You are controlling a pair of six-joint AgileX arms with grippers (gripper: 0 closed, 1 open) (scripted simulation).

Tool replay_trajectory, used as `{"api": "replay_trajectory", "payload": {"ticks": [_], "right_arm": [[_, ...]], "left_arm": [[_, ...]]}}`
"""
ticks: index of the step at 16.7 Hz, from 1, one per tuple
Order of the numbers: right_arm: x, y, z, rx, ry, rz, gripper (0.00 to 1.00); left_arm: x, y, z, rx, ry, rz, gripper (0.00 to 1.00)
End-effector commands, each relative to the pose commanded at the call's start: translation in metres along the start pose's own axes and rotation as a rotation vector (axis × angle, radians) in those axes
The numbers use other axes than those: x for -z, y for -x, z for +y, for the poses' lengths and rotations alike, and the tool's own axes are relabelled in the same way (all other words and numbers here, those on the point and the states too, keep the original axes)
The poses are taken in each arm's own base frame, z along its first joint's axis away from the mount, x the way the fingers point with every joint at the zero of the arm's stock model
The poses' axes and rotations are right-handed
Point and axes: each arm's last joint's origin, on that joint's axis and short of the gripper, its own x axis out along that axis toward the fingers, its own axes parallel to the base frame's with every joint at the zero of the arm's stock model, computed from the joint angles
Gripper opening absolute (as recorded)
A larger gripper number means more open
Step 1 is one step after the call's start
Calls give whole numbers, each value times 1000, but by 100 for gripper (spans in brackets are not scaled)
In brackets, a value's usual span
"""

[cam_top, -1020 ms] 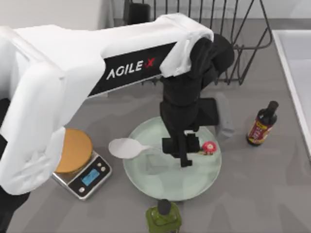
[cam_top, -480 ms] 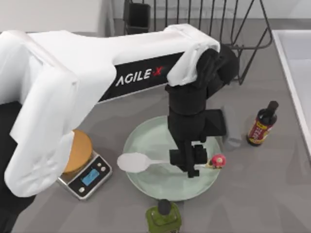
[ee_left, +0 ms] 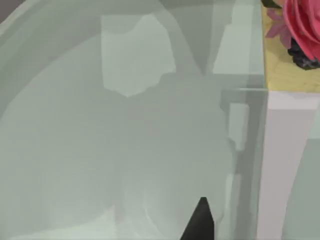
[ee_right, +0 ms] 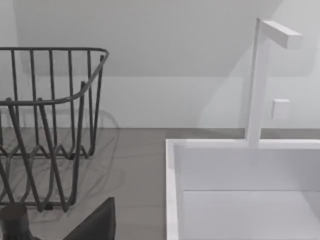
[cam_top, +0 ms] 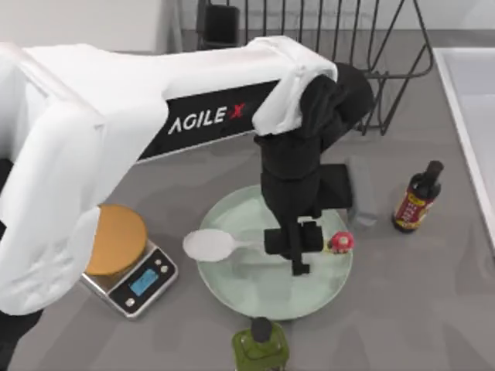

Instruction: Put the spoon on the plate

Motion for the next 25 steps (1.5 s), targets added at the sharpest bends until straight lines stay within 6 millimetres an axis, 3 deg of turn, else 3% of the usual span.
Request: {"api": "replay_trajectory", "payload": {"ticks": [5, 9, 22, 25], "right_arm": [[0, 0, 0, 0, 0, 0, 100], [0, 0, 0, 0, 0, 0, 100], [0, 0, 0, 0, 0, 0, 100], [0, 0, 0, 0, 0, 0, 100]], "left_arm": [[8, -20, 5, -32, 17, 51, 0], [8, -20, 5, -32, 17, 51, 0], [8, -20, 5, -32, 17, 51, 98], [8, -20, 5, -32, 17, 51, 100]]}}
